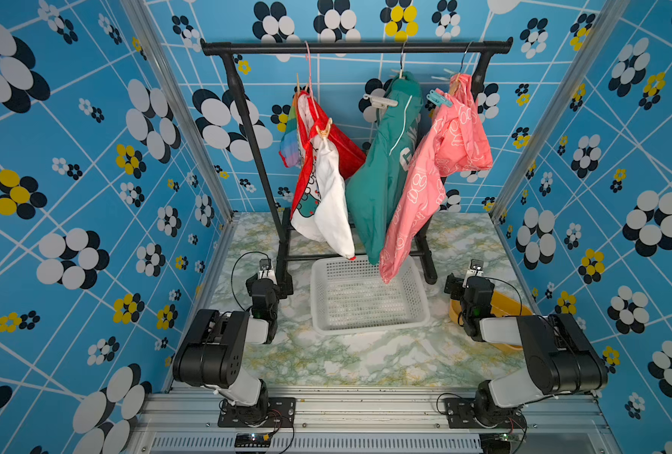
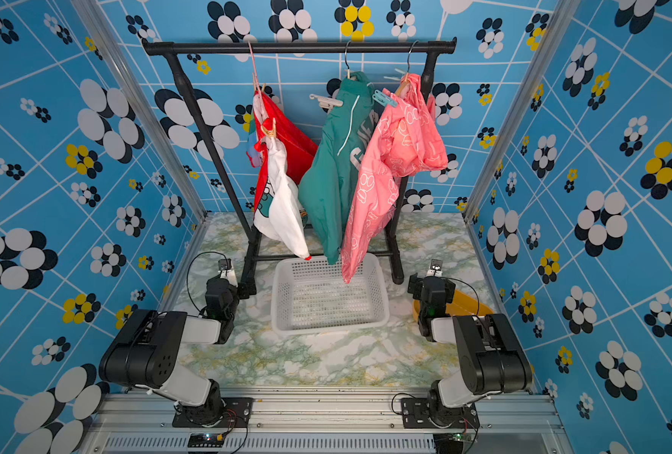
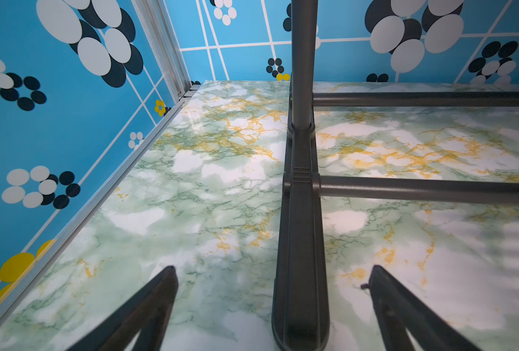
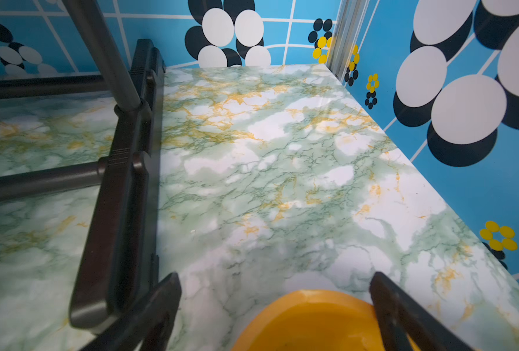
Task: Remove the clothespins securing jackets to the hanger
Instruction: Pick up the hanger from the clothesline.
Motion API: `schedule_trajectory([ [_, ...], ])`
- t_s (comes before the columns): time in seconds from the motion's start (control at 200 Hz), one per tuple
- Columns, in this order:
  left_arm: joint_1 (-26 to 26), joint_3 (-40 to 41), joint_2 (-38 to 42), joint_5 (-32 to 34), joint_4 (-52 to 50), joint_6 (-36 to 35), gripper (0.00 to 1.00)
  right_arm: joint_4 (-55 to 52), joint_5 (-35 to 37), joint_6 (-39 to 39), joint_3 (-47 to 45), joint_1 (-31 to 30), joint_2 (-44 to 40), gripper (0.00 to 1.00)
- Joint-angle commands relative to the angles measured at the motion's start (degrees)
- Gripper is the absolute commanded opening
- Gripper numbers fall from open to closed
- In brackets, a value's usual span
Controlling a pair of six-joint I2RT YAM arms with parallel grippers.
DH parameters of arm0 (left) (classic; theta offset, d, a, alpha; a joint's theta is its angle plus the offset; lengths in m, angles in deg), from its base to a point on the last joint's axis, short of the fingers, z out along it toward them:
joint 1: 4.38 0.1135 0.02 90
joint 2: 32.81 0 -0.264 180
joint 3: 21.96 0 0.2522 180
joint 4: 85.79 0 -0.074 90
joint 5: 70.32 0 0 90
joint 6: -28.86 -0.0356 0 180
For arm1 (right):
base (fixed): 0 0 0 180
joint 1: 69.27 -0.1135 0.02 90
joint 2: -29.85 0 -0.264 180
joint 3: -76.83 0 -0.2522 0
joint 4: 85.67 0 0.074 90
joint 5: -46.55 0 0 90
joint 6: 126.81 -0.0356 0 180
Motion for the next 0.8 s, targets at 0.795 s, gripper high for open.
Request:
schedule_trajectory([
  [0.795, 1.7, -1.0, 0.8, -4.9, -1.5, 0.0, 1.00, 0.0, -0.2, -1.0, 1.1, 0.3, -0.9, 0.99],
])
